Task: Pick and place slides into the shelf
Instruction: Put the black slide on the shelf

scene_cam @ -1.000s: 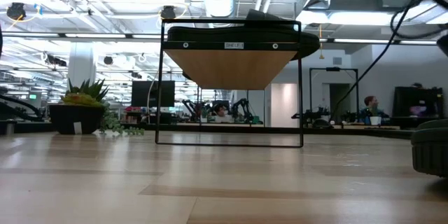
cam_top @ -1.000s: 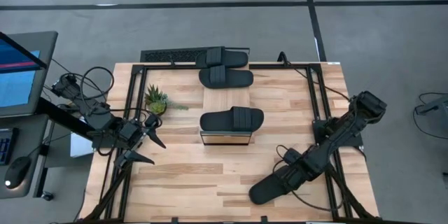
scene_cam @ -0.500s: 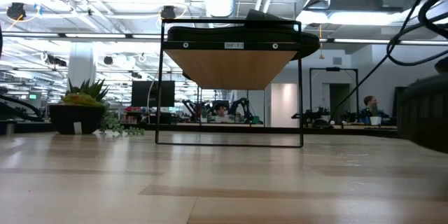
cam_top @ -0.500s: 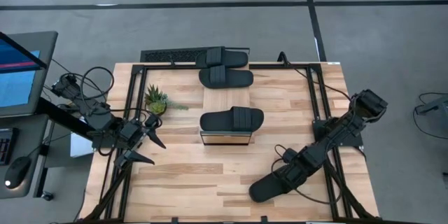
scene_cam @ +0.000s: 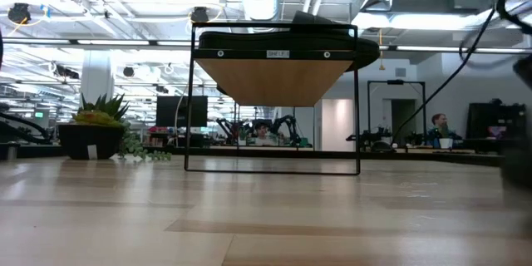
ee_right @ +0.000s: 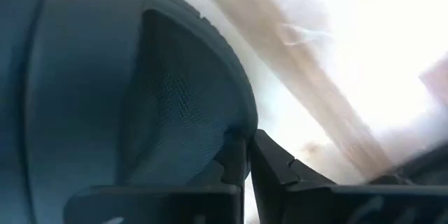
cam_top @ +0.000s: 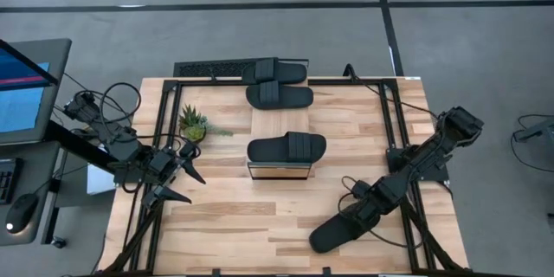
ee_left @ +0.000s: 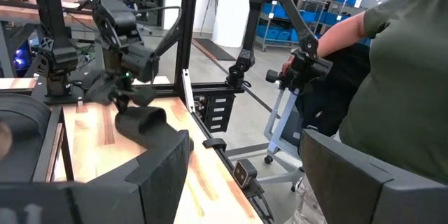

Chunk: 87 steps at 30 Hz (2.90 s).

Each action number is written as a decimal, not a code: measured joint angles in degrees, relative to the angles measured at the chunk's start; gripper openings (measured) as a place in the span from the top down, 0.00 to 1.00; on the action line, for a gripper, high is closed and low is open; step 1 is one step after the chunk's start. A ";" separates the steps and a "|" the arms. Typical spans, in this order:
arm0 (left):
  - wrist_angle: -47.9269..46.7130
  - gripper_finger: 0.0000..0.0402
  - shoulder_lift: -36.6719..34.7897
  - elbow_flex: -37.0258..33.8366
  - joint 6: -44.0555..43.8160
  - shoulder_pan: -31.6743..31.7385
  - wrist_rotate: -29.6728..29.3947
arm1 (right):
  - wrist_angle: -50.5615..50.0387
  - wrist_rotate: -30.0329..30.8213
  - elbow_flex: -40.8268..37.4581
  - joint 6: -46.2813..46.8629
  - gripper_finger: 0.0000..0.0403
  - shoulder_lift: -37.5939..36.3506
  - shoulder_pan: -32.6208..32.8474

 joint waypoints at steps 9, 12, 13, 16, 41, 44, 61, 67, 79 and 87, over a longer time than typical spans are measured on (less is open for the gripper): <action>-0.06 0.36 0.00 0.00 0.26 0.00 -0.13 | -7.44 3.24 3.41 8.82 1.00 -8.86 3.24; -0.07 0.36 0.13 0.00 0.28 0.00 -0.12 | -8.03 3.24 4.85 9.65 1.00 -10.16 4.45; -0.07 0.36 0.25 0.00 0.28 0.00 -0.13 | -8.37 3.22 5.40 9.64 1.00 -10.50 4.78; -0.23 0.36 0.33 0.00 0.26 0.00 -0.11 | -8.31 2.70 6.55 9.71 1.00 -11.51 5.61; -1.25 0.36 0.33 0.00 -1.59 -0.01 0.48 | -6.26 11.51 11.16 15.13 1.00 -19.87 7.94; -1.03 0.36 0.82 0.00 -3.33 0.00 0.48 | -5.46 13.07 11.16 14.84 1.00 -21.05 7.93; 14.16 0.36 7.19 0.00 -5.40 -0.11 5.54 | 4.20 20.13 11.16 4.14 1.00 -23.40 7.19; 15.56 0.36 9.16 0.00 -11.30 -0.06 -8.25 | 3.95 23.40 14.78 -3.34 1.00 -23.33 4.50; 15.97 0.36 18.97 0.00 -11.34 4.24 -10.09 | 1.47 25.32 21.26 -14.65 1.00 -23.36 -0.46; 23.05 0.36 24.13 0.00 -12.16 4.59 -4.97 | -1.29 24.93 22.28 -15.46 1.00 -23.46 -0.89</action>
